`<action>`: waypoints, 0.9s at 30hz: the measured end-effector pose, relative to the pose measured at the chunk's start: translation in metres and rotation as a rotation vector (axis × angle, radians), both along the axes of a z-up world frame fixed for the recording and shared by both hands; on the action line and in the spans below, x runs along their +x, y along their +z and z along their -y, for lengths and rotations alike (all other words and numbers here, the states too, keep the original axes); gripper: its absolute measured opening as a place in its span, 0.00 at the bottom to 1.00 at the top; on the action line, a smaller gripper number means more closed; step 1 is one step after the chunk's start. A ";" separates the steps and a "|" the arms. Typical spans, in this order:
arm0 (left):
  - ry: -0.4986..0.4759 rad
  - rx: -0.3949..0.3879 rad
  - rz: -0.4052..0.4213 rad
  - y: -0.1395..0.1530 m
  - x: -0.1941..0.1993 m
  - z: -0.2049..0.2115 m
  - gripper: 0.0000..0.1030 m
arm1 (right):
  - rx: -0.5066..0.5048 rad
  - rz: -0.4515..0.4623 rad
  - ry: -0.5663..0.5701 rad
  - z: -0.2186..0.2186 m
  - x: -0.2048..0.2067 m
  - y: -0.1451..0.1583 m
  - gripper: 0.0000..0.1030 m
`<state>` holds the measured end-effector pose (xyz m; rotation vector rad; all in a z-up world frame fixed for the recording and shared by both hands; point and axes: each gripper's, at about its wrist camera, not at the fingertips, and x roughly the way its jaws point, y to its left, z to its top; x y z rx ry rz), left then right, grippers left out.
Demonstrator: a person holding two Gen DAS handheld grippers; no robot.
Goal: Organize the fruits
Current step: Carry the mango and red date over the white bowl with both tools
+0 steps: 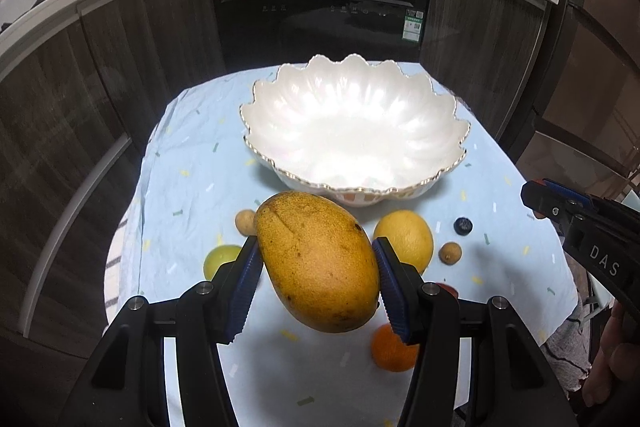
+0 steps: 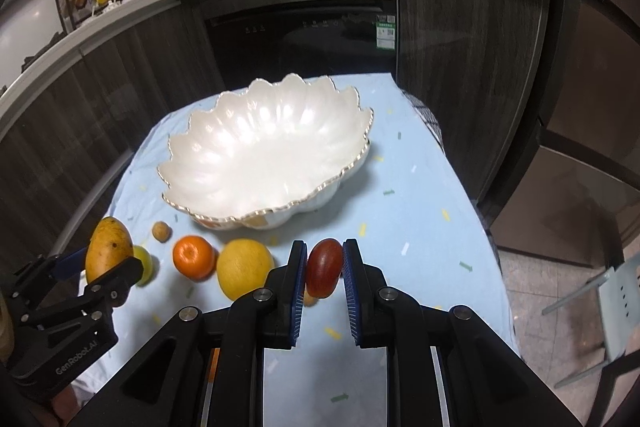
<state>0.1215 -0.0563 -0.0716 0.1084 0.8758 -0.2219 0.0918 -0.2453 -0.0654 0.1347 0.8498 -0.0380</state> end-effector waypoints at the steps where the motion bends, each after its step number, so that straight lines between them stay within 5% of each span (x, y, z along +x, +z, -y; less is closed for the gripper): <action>1: -0.002 -0.001 0.004 0.002 0.002 0.001 0.54 | 0.002 0.003 0.001 0.000 0.001 0.002 0.19; 17: -0.031 -0.019 0.071 0.031 0.042 0.017 0.54 | 0.023 0.102 0.006 0.003 0.043 0.036 0.19; 27: -0.033 -0.033 0.073 0.031 0.079 0.017 0.54 | 0.026 0.100 0.010 0.005 0.076 0.033 0.19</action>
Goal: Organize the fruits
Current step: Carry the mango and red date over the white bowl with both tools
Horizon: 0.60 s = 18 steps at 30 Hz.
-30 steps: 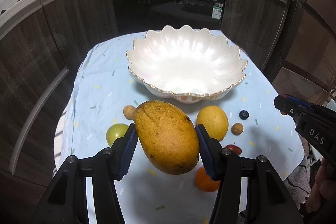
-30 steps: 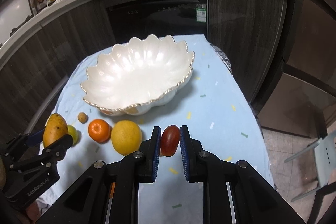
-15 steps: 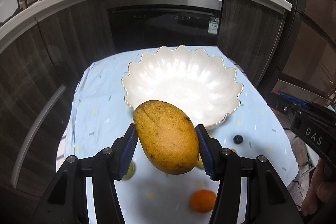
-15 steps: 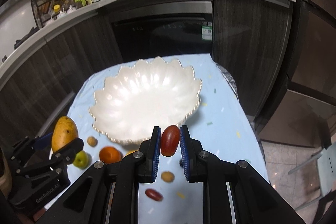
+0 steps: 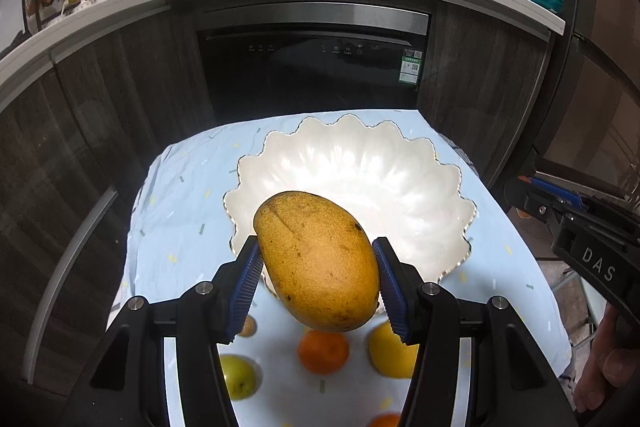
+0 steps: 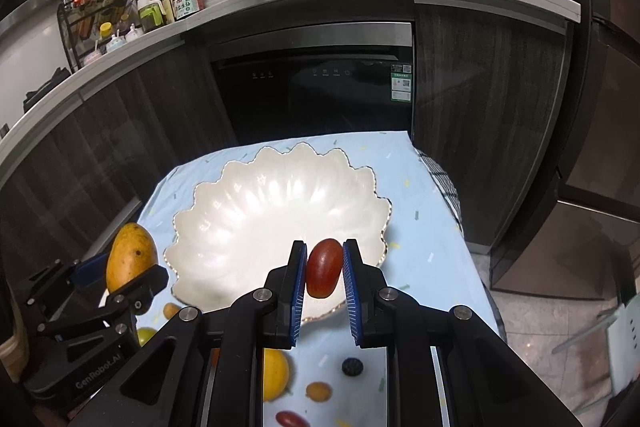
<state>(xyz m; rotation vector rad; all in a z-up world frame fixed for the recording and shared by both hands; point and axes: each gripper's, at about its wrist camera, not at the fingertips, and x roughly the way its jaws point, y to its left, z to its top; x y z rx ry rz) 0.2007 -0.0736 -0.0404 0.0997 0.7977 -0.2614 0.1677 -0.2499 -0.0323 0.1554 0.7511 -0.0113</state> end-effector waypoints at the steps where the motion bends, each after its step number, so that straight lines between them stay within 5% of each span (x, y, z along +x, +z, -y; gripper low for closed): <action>1: 0.002 -0.004 -0.006 -0.001 0.004 -0.001 0.54 | -0.001 -0.002 0.001 0.000 0.003 -0.001 0.19; 18: -0.003 0.006 -0.055 -0.035 0.052 0.006 0.54 | 0.009 -0.070 -0.020 0.008 0.053 -0.041 0.19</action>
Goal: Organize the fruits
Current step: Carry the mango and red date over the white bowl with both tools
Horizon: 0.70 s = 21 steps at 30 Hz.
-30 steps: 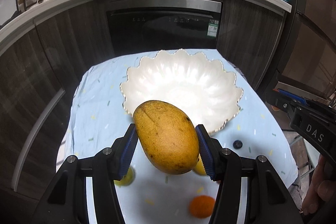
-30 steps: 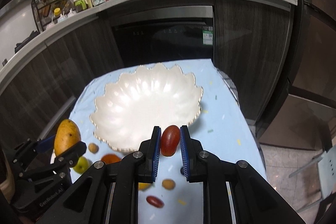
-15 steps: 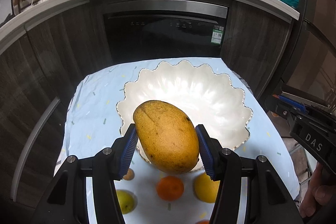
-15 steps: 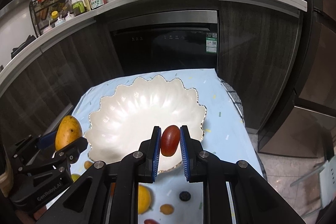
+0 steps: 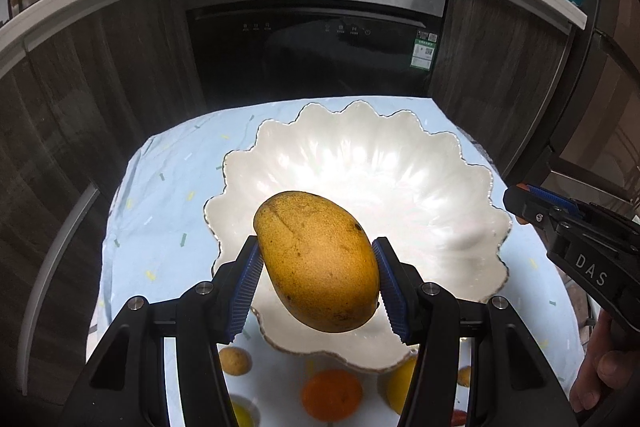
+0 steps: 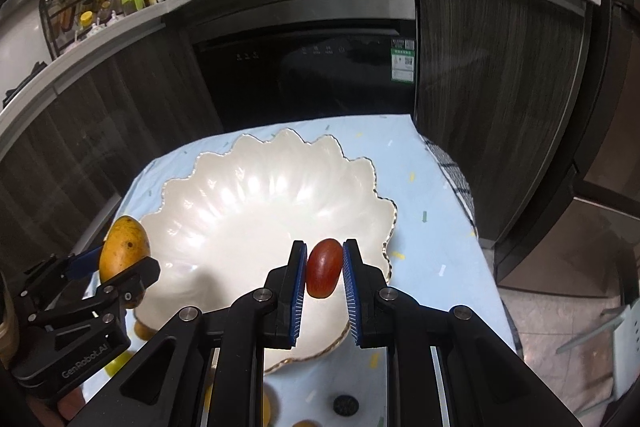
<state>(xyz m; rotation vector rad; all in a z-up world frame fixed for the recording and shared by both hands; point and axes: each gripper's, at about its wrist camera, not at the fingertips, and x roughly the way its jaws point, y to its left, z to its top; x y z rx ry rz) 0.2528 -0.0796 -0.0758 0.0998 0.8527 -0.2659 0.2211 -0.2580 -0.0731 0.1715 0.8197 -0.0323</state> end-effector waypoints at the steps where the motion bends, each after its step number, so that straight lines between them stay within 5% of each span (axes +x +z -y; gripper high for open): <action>1: 0.000 -0.002 -0.002 -0.002 0.003 0.000 0.54 | 0.002 -0.004 -0.002 0.001 0.003 -0.003 0.19; 21: 0.028 0.044 -0.061 -0.041 0.032 -0.004 0.59 | -0.007 -0.068 -0.001 -0.006 0.046 -0.039 0.21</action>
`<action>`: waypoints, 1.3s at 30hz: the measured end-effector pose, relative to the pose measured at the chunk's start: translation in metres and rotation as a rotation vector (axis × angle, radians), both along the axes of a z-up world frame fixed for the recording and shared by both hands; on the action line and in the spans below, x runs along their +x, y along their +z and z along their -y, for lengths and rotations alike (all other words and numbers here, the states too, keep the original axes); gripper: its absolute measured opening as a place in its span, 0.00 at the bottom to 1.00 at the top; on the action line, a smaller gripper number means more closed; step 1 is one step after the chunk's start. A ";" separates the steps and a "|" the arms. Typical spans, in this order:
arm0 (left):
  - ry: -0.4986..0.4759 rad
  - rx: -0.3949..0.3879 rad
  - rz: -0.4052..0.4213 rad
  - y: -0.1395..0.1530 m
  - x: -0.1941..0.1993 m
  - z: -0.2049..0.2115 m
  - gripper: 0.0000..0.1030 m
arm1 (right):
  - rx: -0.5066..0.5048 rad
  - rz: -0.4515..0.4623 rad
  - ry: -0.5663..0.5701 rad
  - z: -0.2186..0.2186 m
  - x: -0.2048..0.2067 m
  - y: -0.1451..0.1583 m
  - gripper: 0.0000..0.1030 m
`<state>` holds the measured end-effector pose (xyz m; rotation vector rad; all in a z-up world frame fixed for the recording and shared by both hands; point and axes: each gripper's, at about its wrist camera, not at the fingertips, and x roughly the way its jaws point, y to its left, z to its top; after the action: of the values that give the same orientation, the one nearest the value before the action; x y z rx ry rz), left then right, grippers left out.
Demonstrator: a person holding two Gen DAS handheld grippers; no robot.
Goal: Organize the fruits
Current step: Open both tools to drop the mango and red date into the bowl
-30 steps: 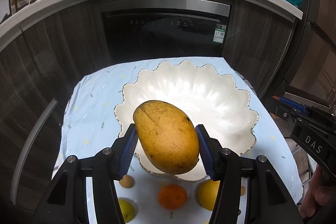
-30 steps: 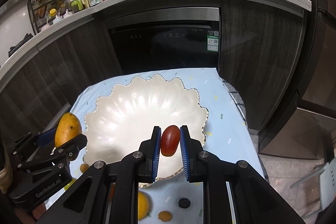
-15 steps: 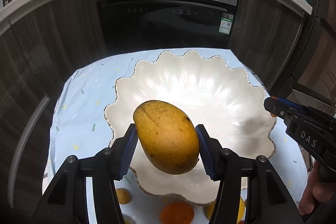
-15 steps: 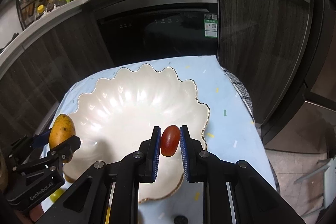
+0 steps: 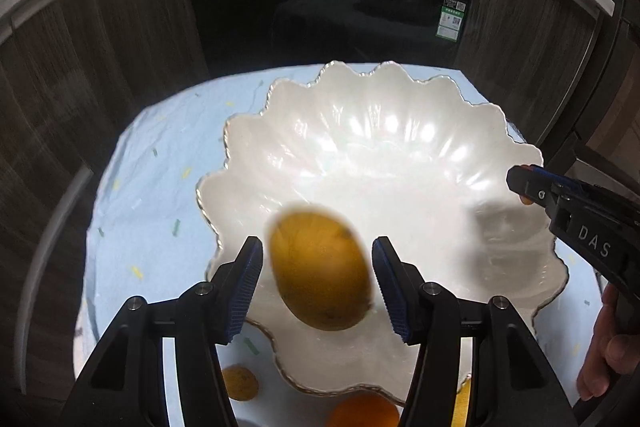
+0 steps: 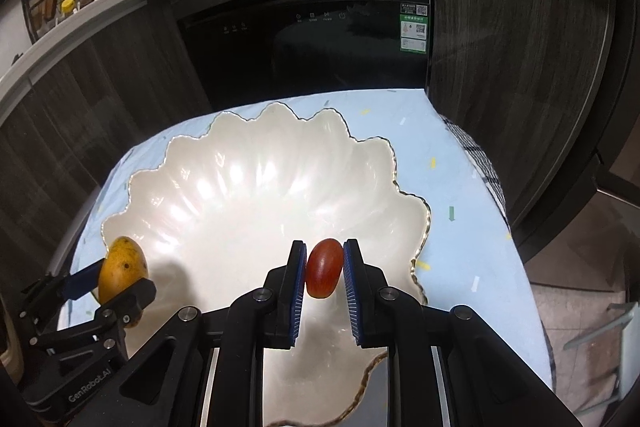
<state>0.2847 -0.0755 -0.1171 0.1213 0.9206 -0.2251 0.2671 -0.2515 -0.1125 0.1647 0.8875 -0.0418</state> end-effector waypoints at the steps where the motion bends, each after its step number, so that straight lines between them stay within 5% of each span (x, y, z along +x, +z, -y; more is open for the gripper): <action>1: -0.001 0.006 0.013 0.002 0.000 0.000 0.64 | 0.002 0.000 0.000 0.000 0.000 0.000 0.25; 5: 0.013 0.005 0.037 0.009 0.000 -0.003 0.69 | -0.004 0.029 -0.012 -0.002 -0.005 0.008 0.57; 14: 0.025 0.001 0.069 0.027 -0.010 -0.007 0.79 | -0.012 0.075 -0.002 -0.008 -0.017 0.030 0.73; 39: 0.019 -0.022 0.133 0.065 -0.051 -0.013 0.82 | -0.049 0.189 -0.019 -0.013 -0.066 0.086 0.74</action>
<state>0.2338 -0.0624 -0.0521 0.1058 0.7860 -0.2073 0.2006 -0.2385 -0.0261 0.1290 0.6959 -0.0643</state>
